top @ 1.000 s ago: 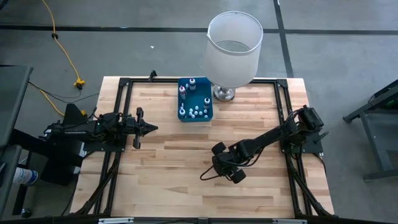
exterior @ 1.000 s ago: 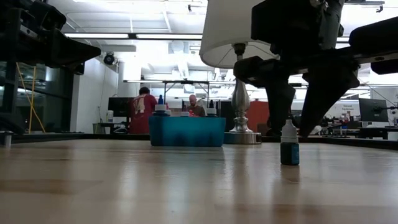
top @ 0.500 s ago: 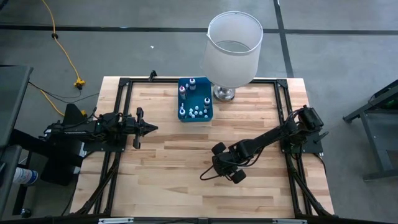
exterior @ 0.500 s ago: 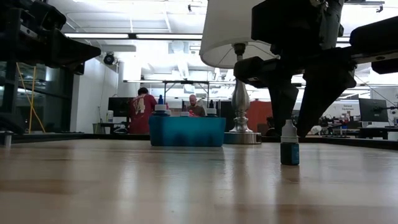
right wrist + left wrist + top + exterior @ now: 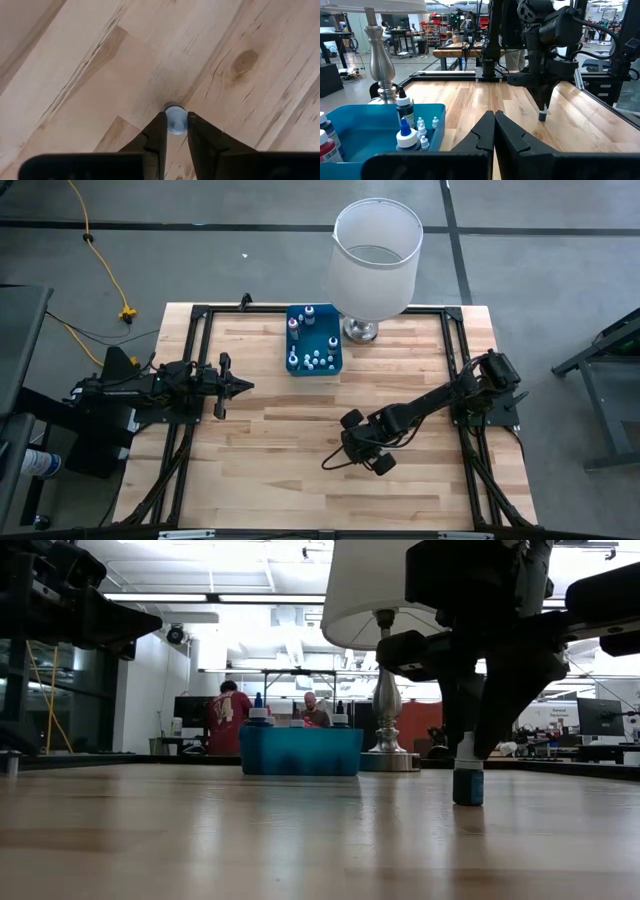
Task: Pick & Place food coloring
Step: Put the small blue food coloring bottle into the blue bin
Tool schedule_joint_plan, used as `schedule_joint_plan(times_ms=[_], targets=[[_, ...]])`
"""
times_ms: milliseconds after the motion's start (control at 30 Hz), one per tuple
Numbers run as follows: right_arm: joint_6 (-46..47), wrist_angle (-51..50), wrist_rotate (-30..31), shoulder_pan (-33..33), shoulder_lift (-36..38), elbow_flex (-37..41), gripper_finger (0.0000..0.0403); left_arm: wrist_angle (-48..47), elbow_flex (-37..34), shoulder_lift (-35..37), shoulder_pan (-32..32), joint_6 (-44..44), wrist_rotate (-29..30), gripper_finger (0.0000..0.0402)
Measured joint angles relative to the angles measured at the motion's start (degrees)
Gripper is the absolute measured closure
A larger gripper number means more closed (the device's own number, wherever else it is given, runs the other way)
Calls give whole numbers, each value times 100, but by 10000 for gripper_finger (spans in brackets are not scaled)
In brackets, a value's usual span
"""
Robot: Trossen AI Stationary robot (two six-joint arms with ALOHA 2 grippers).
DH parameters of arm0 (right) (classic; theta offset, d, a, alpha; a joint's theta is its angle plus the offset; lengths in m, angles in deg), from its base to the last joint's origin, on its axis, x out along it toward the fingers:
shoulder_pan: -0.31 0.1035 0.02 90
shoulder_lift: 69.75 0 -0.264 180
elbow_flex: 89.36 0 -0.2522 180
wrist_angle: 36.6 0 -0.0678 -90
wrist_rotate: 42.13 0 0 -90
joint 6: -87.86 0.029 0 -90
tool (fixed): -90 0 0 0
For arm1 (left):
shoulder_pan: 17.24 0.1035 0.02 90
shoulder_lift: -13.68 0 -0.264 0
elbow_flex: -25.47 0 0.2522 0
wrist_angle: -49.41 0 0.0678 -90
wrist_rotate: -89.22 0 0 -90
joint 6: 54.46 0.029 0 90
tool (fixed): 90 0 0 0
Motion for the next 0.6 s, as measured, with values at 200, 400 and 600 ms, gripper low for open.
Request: schedule_joint_plan(times_ms=[200,400,600], targets=[[304,0,-2,0,0,2,346,-1,0,1,0,-1,1,401],[738,-37,-27,0,0,-58,351,1,0,0,0,0,1,401],[1558,-373,-100,-51,0,-452,351,-1,0,2,0,0,-1,401]])
